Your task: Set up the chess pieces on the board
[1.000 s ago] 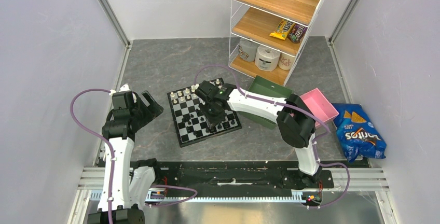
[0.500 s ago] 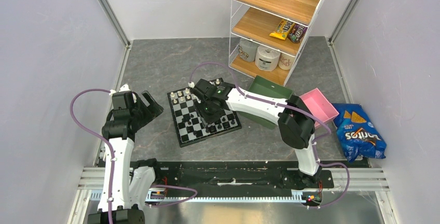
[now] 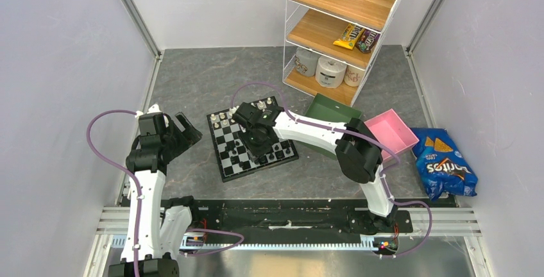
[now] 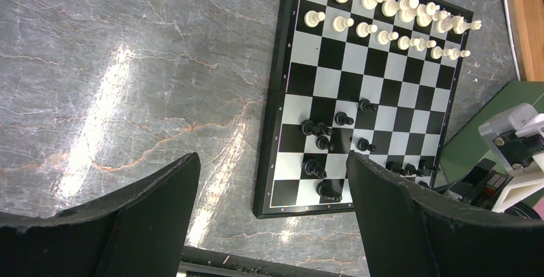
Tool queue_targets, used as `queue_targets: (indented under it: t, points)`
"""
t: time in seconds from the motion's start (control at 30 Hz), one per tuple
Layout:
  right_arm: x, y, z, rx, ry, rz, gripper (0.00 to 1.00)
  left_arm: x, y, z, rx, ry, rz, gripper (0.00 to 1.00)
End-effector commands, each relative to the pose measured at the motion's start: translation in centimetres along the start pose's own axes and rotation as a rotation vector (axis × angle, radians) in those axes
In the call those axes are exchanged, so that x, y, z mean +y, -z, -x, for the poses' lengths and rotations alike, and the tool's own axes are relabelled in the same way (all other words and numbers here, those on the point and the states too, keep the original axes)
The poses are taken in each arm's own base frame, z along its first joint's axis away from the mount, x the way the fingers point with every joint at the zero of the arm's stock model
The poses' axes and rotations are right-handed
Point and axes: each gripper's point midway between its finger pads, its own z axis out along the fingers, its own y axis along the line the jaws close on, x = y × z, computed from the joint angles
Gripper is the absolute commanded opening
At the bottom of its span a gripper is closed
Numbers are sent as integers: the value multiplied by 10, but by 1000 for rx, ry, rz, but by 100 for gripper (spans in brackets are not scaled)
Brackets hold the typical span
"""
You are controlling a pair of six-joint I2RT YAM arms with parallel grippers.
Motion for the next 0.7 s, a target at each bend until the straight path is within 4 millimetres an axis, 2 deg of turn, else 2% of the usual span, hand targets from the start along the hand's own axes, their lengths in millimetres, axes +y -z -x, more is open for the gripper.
queue_targets:
  t: [0.0, 0.33, 0.67]
  points:
    - [4, 5, 9, -22, 24, -8, 39, -7, 0, 5, -23, 10, -35, 91]
    - [11, 0, 8, -8, 36, 9, 22, -7, 0, 5, -23, 10, -36, 91]
    - [12, 1, 5, -1, 43, 12, 16, -7, -1, 5, -20, 10, -34, 91]
